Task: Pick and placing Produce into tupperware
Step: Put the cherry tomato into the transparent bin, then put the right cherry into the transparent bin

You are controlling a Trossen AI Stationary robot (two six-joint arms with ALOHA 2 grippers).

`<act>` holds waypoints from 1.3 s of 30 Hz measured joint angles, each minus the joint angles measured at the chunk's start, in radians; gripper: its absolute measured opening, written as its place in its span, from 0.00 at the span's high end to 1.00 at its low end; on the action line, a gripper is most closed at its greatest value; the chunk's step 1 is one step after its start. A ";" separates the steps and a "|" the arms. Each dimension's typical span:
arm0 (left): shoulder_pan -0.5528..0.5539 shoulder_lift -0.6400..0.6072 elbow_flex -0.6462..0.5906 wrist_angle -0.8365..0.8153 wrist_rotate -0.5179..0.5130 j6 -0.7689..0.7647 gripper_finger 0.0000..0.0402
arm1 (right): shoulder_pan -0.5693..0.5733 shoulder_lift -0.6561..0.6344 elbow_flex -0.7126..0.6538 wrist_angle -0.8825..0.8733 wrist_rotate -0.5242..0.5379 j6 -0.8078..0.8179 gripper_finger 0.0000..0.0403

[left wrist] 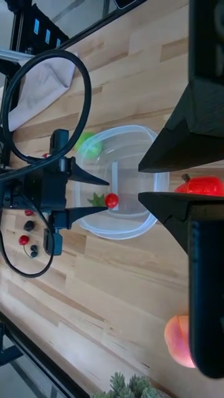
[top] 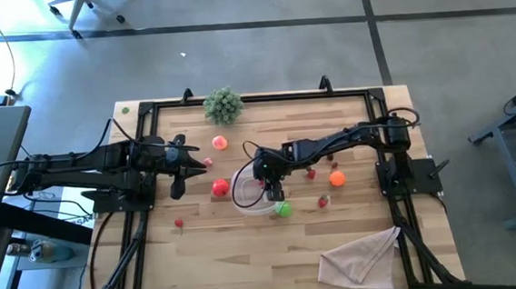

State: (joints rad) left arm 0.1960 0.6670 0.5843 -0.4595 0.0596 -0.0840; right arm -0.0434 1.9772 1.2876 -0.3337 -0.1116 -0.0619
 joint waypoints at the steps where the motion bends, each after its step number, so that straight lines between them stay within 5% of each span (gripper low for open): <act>1: 0.000 0.000 0.000 0.000 0.000 0.000 0.87 | 0.000 -0.004 0.000 -0.003 0.000 0.001 0.55; 8: 0.000 0.000 0.000 0.000 0.000 0.000 0.87 | 0.001 -0.104 0.000 -0.052 0.012 0.014 0.55; 20: 0.000 0.000 0.000 -0.003 0.000 0.000 0.87 | 0.037 -0.494 -0.086 -0.308 0.401 0.129 0.55; 26: 0.000 0.000 0.000 -0.006 0.000 0.000 0.87 | 0.057 -0.750 -0.328 -0.233 0.511 0.233 0.55; 33: 0.000 0.000 0.000 -0.007 0.000 0.000 0.87 | 0.001 -1.010 -0.739 0.075 0.538 0.336 0.55; 39: 0.000 0.000 0.000 -0.007 0.000 0.000 0.87 | -0.071 -1.104 -0.929 0.124 0.738 0.615 0.55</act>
State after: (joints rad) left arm 0.1961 0.6670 0.5844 -0.4664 0.0595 -0.0837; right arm -0.1140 0.8731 0.3585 -0.2099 0.6268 0.5531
